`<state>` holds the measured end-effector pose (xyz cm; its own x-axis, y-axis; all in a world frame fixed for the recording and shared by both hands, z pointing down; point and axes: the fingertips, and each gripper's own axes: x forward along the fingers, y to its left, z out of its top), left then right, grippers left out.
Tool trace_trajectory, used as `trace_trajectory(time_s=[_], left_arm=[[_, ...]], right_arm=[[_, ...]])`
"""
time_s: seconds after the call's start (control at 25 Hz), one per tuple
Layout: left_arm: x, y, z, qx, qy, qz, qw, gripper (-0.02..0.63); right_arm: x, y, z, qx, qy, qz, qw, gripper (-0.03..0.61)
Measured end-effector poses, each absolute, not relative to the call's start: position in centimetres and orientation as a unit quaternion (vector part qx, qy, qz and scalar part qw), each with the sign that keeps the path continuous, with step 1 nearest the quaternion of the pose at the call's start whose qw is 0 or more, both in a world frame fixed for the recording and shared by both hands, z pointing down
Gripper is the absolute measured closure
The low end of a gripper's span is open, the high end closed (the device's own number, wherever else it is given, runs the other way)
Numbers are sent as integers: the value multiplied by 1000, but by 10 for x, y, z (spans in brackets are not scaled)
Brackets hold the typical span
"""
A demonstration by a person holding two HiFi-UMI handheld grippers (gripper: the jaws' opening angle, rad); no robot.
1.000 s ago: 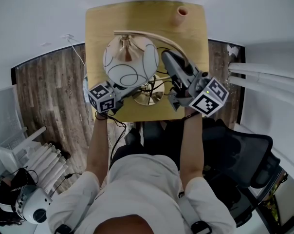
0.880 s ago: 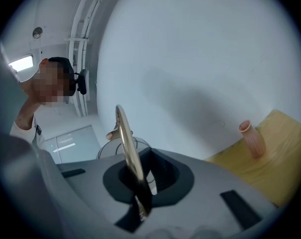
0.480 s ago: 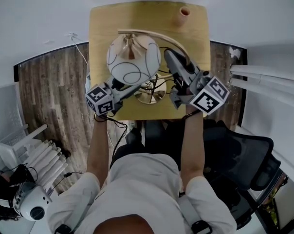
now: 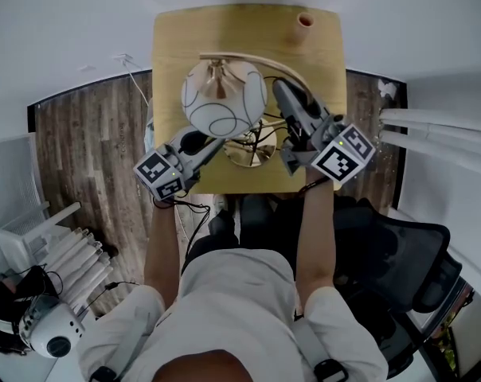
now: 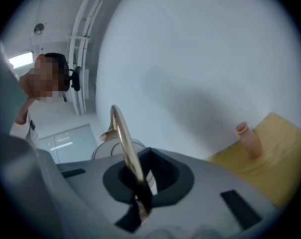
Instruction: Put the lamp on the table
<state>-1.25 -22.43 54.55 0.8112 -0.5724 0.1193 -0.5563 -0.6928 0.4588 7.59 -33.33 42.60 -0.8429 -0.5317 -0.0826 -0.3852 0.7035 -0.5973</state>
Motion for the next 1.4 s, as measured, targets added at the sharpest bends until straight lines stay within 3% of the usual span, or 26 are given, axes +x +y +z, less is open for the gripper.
trace_trajectory(time_s=[0.36,1.04,1.4], left_arm=[[-13,-211,523,926,-308,-19,217,614],[1,-176,461,952,-259,-37,157,614],[11,-157,451,958,-237,-48,157,614]], right_arm=[[77,-328,425,-261,914,-285,123,578],[81,-308,428,-291,911,-268,113,577],[89,-296,433,-316,905,-261,110,575]])
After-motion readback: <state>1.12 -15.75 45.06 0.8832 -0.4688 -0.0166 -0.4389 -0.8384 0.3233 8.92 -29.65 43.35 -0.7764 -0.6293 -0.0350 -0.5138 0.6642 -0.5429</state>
